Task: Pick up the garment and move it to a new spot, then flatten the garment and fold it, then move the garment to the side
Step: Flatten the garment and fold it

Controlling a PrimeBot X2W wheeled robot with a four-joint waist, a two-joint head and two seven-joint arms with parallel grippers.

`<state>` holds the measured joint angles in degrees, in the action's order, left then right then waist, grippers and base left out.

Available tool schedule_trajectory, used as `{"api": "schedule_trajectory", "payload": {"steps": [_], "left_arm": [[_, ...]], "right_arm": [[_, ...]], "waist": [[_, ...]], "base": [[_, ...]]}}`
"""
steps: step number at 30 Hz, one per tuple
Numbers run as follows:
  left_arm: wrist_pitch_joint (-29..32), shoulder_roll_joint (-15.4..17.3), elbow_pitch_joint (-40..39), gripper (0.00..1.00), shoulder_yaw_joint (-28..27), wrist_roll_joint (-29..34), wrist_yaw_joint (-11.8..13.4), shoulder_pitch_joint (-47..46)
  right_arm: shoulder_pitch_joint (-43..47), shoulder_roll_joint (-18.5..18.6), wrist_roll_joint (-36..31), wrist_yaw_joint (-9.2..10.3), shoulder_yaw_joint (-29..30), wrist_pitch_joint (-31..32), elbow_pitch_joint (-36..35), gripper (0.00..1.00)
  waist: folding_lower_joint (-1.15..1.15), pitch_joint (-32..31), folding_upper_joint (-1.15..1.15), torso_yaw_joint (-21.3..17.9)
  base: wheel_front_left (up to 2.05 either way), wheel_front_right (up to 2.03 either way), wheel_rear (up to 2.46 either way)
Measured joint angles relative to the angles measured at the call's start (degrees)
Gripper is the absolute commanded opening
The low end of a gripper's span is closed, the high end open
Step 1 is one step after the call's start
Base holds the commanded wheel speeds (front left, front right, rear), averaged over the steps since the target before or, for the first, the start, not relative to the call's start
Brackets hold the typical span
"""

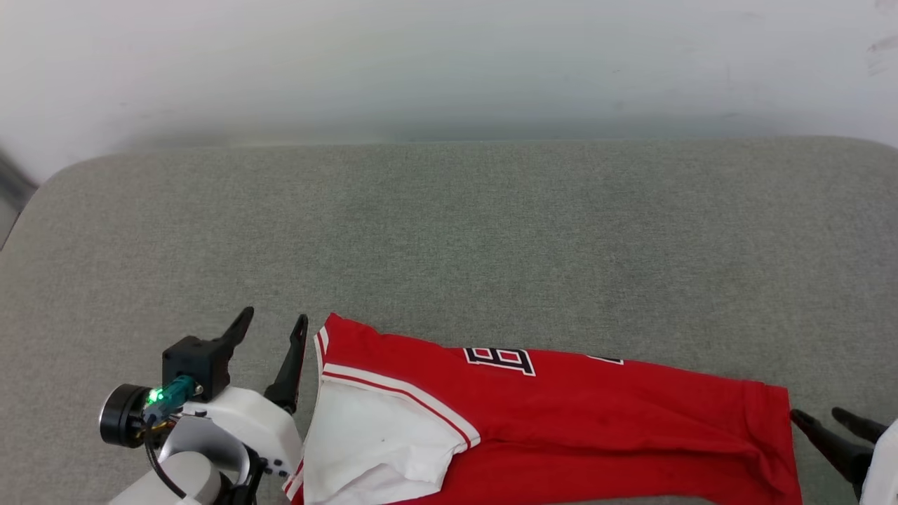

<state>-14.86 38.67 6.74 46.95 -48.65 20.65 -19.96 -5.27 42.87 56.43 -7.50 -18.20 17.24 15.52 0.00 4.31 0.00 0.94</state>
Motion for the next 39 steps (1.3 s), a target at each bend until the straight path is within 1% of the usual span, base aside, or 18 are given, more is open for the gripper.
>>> {"api": "schedule_trajectory", "payload": {"steps": [5,7,12,17,21,22,23,28,32,39], "left_arm": [[-0.1,-4.4,-1.7,1.00,-9.7,7.9,1.6,3.2],[-0.1,-6.3,-2.4,1.00,-13.3,11.1,1.8,5.1],[-0.1,-11.1,-3.2,1.00,-19.6,17.6,-0.3,9.2],[-0.1,-15.7,-3.7,1.00,-24.9,23.6,-2.2,11.9],[-0.1,-19.1,-4.4,1.00,-28.7,28.3,-3.6,14.2],[-0.1,-20.0,-4.7,1.00,-29.7,29.1,-4.1,14.7],[-0.1,-20.8,-4.9,1.00,-30.5,30.1,-4.7,15.2],[-0.1,-24.4,-5.4,1.00,-34.4,34.5,-7.1,17.5],[-0.1,-26.7,-5.5,1.00,-36.8,37.1,-9.2,19.1],[-0.2,-29.5,-5.6,1.00,-39.9,41.0,-11.9,22.3]], "right_arm": [[0.8,-2.6,1.0,0.00,0.3,2.3,1.3,1.00],[0.9,-3.3,0.9,0.00,-0.3,3.3,1.7,1.00],[0.8,-5.3,1.2,0.00,-1.6,5.4,3.4,1.00],[0.4,-6.2,2.7,0.11,-3.0,6.7,3.9,1.00],[-0.5,-6.7,3.6,0.13,-4.3,6.7,3.8,0.99],[-0.7,-6.8,3.6,0.13,-4.5,6.4,3.9,0.15],[-0.8,-6.8,3.6,0.13,-4.7,6.0,4.1,0.00],[-1.5,-7.3,4.7,0.08,-5.7,4.9,5.1,0.00],[-1.6,-6.4,5.5,-0.03,-5.2,3.9,6.0,0.00],[-0.8,-0.6,7.1,-0.02,-1.4,3.3,9.0,0.00]], "waist": [[0.01,1.3,0.00,0.8],[0.01,1.8,0.00,1.2],[0.01,2.8,0.00,2.1],[0.01,3.5,0.00,2.9],[0.00,3.7,0.00,3.4],[0.01,3.7,0.00,3.5],[0.00,3.6,0.00,3.6],[0.01,2.8,0.00,3.9],[0.01,1.6,0.00,4.0],[0.00,-0.9,0.00,3.7]], "base": [[0.00,0.00,0.00],[0.00,0.00,0.00],[0.00,0.00,0.00],[0.00,0.00,0.00],[0.00,0.00,0.00],[0.00,0.00,0.00],[0.00,0.00,0.00],[0.00,0.00,0.00],[0.00,0.00,0.00],[0.00,0.00,0.00]]}}
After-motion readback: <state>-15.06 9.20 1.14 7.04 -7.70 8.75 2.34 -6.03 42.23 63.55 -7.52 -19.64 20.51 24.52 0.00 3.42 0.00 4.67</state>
